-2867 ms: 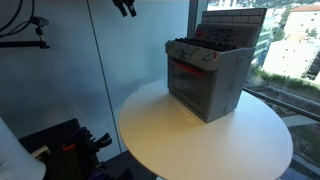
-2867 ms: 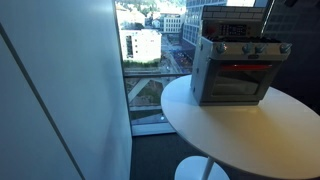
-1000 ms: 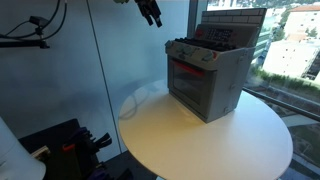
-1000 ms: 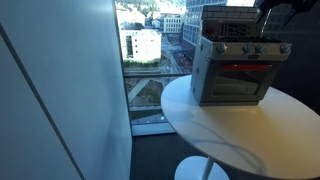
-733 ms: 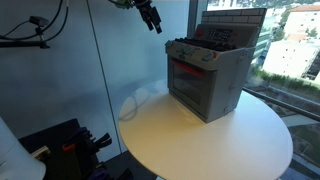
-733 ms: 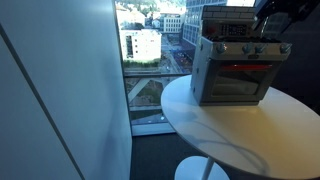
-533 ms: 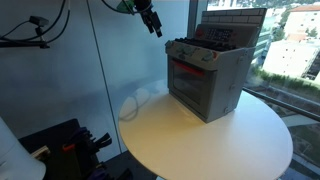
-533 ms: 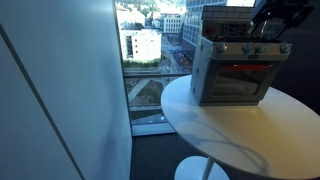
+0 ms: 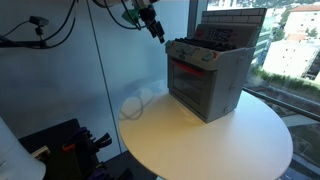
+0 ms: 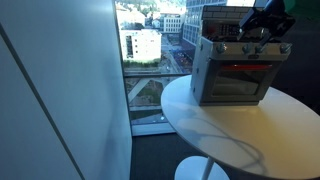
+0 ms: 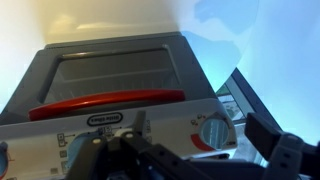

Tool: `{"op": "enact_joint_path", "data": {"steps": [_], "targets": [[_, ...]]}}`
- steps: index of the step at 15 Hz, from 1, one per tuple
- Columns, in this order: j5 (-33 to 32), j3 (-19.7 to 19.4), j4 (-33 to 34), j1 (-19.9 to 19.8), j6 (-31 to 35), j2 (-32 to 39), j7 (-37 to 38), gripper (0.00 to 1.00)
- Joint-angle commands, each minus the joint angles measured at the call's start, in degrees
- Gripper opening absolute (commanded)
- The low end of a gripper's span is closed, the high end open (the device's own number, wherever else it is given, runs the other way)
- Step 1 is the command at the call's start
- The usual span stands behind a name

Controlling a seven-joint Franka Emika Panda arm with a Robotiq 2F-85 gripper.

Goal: Turn the knob on the stove

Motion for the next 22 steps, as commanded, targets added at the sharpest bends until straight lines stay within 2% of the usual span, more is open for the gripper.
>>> {"op": "enact_joint_path", "data": {"steps": [1,11,22], "targets": [[1.23,-1.24,2.35,1.22,2.2,2.96,-2.4,1.0],[3.5,-2.17,8.39,3.47,4.54,9.69,-6.7,1.0],[-1.98,-5.86,12.32,7.49,6.12,13.7,-3.35,1.0]]}}
